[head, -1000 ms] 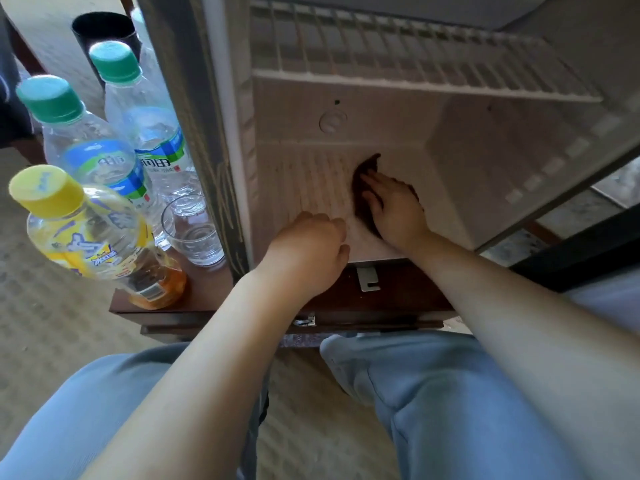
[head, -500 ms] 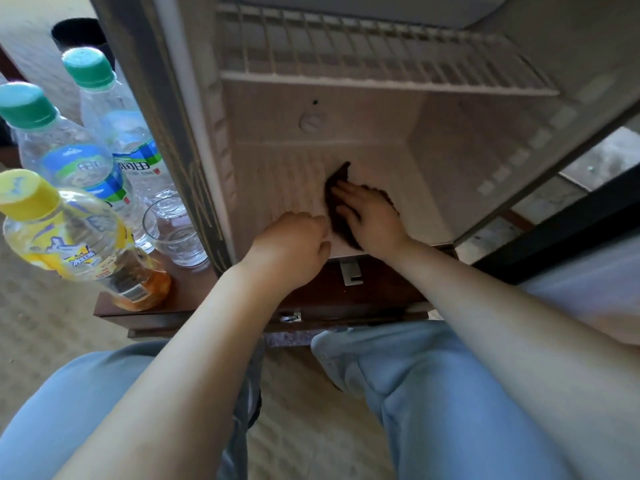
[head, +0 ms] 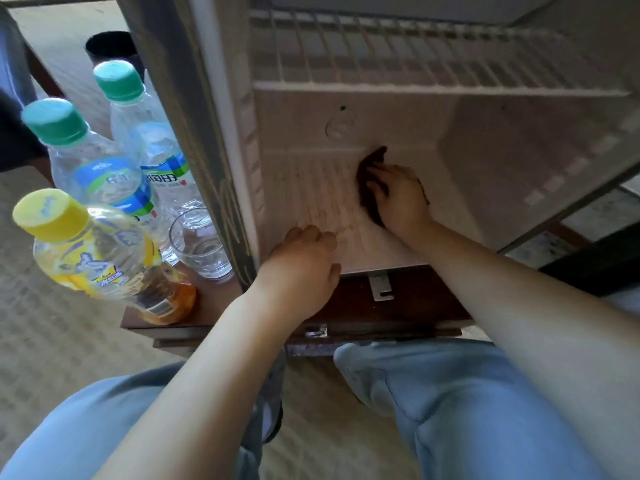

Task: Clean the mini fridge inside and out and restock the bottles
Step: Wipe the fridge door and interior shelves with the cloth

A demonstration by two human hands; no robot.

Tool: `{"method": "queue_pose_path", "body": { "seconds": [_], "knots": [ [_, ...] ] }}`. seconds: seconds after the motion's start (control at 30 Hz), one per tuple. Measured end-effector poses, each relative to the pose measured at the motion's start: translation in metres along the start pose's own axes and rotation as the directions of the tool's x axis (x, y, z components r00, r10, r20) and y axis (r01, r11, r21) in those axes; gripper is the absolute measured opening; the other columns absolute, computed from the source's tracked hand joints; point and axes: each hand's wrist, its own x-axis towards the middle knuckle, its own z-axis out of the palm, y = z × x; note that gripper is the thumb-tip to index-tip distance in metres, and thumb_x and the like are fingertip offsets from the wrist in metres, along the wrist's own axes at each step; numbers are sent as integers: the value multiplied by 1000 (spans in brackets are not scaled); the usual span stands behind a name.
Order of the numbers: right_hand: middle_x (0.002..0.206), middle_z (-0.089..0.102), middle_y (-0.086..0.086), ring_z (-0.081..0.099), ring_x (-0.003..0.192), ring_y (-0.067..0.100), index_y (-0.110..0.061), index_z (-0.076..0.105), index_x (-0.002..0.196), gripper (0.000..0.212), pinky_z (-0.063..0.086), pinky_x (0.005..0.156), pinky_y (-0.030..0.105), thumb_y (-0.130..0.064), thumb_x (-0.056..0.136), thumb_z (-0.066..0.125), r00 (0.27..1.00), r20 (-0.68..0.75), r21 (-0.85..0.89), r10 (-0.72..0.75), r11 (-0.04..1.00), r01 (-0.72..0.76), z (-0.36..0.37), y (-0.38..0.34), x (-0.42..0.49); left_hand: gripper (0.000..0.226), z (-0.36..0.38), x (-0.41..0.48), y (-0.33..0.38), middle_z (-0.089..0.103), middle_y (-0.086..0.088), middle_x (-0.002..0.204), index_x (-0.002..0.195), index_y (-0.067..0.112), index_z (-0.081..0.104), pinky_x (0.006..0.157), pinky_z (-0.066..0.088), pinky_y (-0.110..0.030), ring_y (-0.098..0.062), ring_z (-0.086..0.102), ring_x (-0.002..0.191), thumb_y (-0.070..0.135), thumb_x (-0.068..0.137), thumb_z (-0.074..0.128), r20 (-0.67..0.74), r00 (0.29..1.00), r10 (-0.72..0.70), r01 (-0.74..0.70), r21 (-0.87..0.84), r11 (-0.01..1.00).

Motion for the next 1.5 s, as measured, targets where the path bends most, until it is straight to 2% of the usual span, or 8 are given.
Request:
{"method": "queue_pose_path", "body": {
  "seconds": [0.1,0.27,0.47,0.73,0.87,1.07,1.27,1.5],
  "knots": [
    [120,64,21,59,110,35,2,65,117,27,30,93,16,-3,93,53,997,-1,86,-78,993,78,16,-13,30,33,3,7,-7,45,-7,128,125,14,47,100,35,-33,-26,39,117,30,96,45,-23,1000,-6,6,-4,1000],
    [127,62,12,55,119,25,-7,66,120,28,27,98,9,-8,95,54,998,59,206,2,979,-14,21,-19,46,34,0,8,-4,43,-5,130,127,14,44,98,39,-34,-24,37,120,29,97,44,-10,1000,-15,15,-18,1000],
    [114,68,-4,58,106,4,-17,72,110,25,34,92,2,-6,90,61,982,173,363,-73,932,6,-10,-30,-20,44,-3,1,9,40,-6,137,139,14,37,101,37,-34,-26,36,125,29,98,43,44,999,-21,22,-3,1000],
    [104,64,-15,54,105,-2,-17,73,108,26,35,97,6,-5,86,67,971,222,402,-91,916,-6,-30,-23,-95,44,-2,-9,22,43,-5,136,137,15,40,97,39,-35,-26,39,123,29,96,46,-19,1000,2,-2,-18,1000],
    [105,64,-12,52,103,-7,-16,72,109,26,32,94,2,-4,88,64,976,194,417,-94,909,5,-23,-20,-61,43,-3,-5,20,43,-5,136,136,15,40,100,37,-34,-26,39,123,30,97,46,-55,998,16,-17,-14,1000],
    [115,68,4,60,100,8,-12,71,111,23,35,84,-2,-9,92,60,991,116,402,63,910,-105,6,-23,26,38,0,6,11,42,-5,134,133,15,40,97,33,-30,-25,39,120,30,98,42,-23,1000,-7,7,23,1000],
    [114,69,7,64,101,17,-13,72,111,23,47,92,20,-10,93,57,995,66,369,80,924,-99,16,-22,51,40,-3,13,11,40,-5,136,136,15,37,98,33,-31,-24,38,122,30,99,40,0,1000,-5,5,13,1000],
    [107,66,-8,54,100,-3,-16,73,108,25,35,91,4,-4,89,61,991,110,339,-77,940,35,-20,-20,-39,42,-7,4,18,41,-6,137,137,14,37,97,35,-31,-25,39,123,29,98,42,-9,1000,17,-17,15,1000]
  ]
}}
